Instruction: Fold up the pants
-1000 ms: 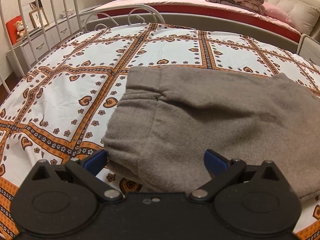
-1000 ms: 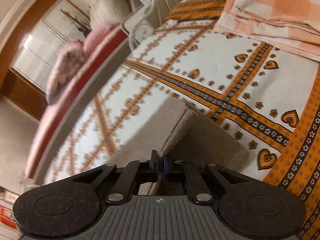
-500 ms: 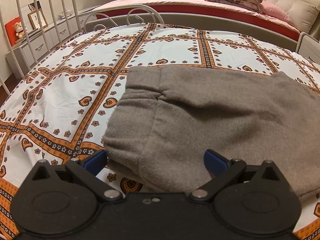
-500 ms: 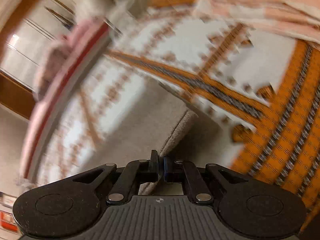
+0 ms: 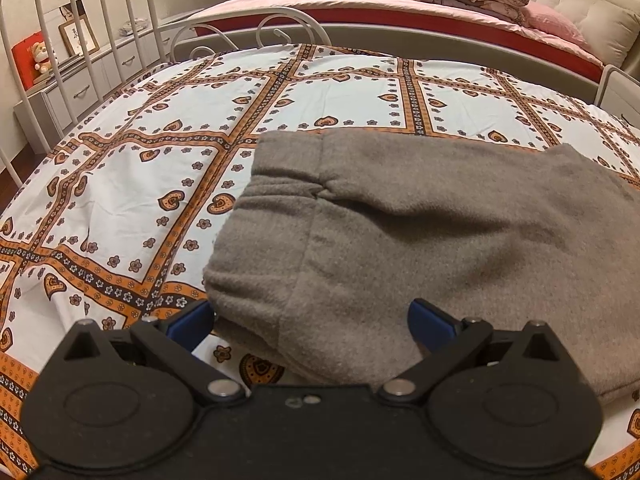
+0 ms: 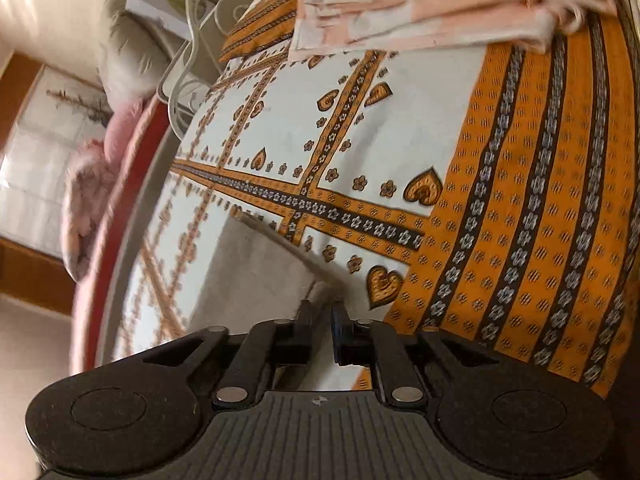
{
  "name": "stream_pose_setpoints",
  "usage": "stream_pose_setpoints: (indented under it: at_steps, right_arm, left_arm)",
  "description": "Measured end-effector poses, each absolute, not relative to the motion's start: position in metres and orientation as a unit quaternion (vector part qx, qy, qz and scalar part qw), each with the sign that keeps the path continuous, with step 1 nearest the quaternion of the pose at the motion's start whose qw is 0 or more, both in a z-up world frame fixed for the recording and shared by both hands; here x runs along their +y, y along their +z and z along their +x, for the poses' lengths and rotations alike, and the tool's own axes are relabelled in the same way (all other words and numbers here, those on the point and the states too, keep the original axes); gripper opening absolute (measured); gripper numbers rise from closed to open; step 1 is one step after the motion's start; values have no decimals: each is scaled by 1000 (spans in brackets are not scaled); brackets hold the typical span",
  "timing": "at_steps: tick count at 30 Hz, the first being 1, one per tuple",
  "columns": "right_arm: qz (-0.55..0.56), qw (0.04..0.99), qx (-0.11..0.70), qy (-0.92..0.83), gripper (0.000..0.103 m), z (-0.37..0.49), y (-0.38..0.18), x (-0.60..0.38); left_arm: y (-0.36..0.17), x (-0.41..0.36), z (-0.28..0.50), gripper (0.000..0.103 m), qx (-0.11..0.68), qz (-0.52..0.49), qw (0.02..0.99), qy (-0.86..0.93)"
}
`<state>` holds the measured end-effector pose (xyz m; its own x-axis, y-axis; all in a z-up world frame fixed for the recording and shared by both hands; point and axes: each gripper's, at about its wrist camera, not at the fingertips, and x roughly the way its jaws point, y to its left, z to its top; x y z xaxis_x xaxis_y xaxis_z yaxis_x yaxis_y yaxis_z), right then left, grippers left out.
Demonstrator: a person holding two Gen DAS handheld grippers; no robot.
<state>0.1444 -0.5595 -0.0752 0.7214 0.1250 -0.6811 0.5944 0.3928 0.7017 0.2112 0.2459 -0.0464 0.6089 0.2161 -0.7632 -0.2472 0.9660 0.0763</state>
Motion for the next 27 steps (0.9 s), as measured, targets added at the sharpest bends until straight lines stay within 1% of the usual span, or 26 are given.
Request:
stream_pose_setpoints:
  at_steps: [3,7,9,11,12,14,16,19,22,27]
  right_arm:
    - [529,769,328,-149,11,143,-71,-560]
    - [522,765,349,-144,11,159,-79,-557]
    - [485,787,348,-159,11,163,-73,-553]
    - [437,821,317,-187,11,160,-56,-550]
    - [425,822,322,-199,11,160,-55,-551]
    - [440,804,347,-199,11,160,-65,-552]
    - [436,816,321,-200,11,153,-55,-550]
    - [398,851,283,-194,11,147,-33,-537]
    - [372,869,270,-181,11,151,-21,-520]
    - [299,907,267,-127,12,176,-4,-475]
  left_arm:
    - [-47,247,211,98,422,-19,897,127]
    - [-47,247,211,98,423,-19,897,126]
    - [-47,246,212,98,423,-18,897,127]
    - [-47,245,212,98,423,-15,897,129]
    - [-47,244,212,98,423,-13,897,129]
    - [-46,246,211,98,422,-15,897,128]
    - [-46,246,211,98,422,-15,898,126]
    - [-44,245,210,97,420,-9,899,127]
    - [-37,239,207,94,404,20,905,132]
    - [-29,231,205,94,389,51,910,132]
